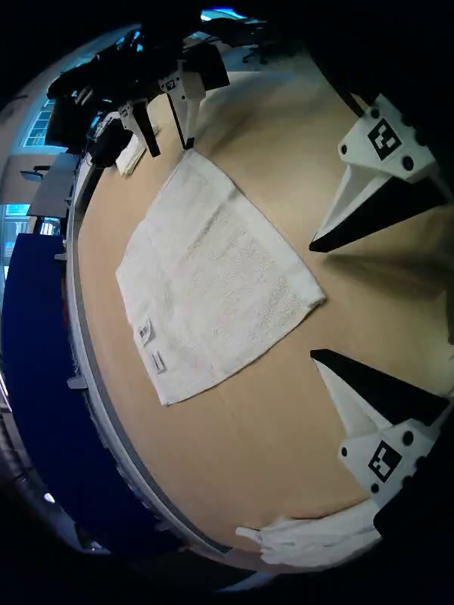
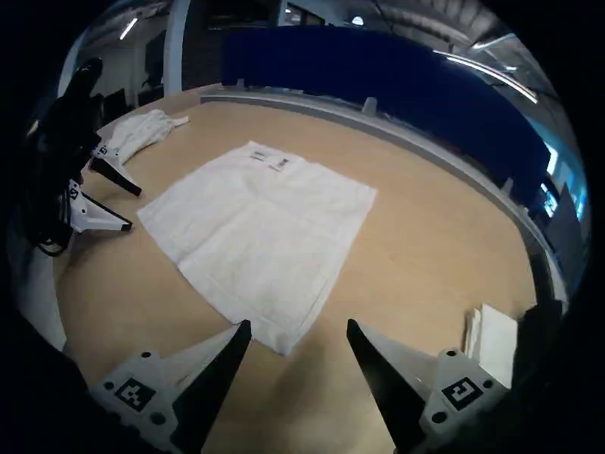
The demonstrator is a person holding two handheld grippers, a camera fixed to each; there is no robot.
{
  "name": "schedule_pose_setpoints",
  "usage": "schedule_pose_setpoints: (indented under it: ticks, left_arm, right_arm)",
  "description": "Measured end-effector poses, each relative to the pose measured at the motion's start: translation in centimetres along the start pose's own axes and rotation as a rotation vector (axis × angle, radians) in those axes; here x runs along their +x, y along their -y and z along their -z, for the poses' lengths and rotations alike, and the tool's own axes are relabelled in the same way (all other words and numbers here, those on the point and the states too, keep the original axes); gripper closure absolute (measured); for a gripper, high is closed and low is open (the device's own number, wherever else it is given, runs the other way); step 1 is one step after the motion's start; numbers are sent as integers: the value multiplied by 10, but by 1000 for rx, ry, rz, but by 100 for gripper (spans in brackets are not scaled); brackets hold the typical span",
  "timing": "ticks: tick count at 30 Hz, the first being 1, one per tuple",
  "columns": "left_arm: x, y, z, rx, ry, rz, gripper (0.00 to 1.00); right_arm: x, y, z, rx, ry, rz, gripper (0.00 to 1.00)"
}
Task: Fold towel
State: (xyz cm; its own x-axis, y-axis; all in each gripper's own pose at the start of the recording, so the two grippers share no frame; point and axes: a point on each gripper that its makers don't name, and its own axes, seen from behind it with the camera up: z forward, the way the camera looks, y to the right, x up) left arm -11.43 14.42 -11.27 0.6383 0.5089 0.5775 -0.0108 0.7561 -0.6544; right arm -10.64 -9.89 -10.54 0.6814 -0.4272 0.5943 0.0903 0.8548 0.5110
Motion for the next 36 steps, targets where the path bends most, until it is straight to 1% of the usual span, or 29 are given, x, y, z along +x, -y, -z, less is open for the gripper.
schedule_pose_setpoints:
  ticks: [6,10,14,16,18,20,22,24,30,32,34,36]
  left_arm:
    - [-2,0,-4,-3,16,-7,5]
    - [-3,-3,-3,-9,26,-13,5]
    - [-4,-8,0,-17,33,-11,6]
    - [-5,-9,-1,-19,37,-7,10]
    - [-5,-10,-1,-19,41,-3,16]
    - [-4,-9,-2,-13,44,0,21]
    - [-4,-8,-2,-10,47,2,25]
    - [-4,-8,-3,-8,50,4,29]
    - [-3,-7,-4,-6,56,4,33]
    - [-3,-8,-5,-6,56,3,38]
    - [-3,-9,-6,-5,57,3,46]
    - [-3,-9,-7,-5,58,4,48]
  right_arm:
    - [-5,1,-3,8,20,-4,3]
    - [-9,4,-3,19,32,-2,7]
    - [-13,7,-4,29,40,-3,16]
    - [-14,7,-4,32,44,-7,23]
    - [-15,7,-5,34,48,-10,27]
    - [-16,7,-6,35,48,-13,30]
    - [-16,8,-6,39,50,-12,30]
    - [-17,9,-6,42,51,-9,33]
    - [-17,11,-9,51,55,-4,37]
    - [-18,12,-10,53,57,-4,39]
    - [-18,13,-11,57,59,-3,40]
    - [-18,14,-11,62,60,-2,47]
